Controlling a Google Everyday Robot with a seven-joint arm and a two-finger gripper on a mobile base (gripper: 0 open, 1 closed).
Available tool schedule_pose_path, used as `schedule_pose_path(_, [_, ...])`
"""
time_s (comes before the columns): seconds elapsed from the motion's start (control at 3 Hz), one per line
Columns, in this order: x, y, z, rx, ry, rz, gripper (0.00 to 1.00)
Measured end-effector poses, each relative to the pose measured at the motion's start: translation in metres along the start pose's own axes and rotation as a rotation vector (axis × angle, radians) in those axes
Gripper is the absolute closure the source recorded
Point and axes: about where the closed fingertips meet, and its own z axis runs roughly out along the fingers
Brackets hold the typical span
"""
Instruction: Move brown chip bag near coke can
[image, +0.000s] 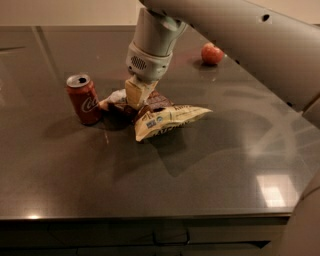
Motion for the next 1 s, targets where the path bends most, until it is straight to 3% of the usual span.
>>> schedule_pose_path(0.33, [-0.0013,0.0005,0.0005,0.001,-0.003,-0.002,0.13])
schedule_pose_path(0.67, [-0.0024,0.001,0.0009,0.002,-0.006,-0.003,0.0])
schedule_pose_path(1.0, [-0.0025,0.001,0.001,0.002,-0.006,-0.003,0.0])
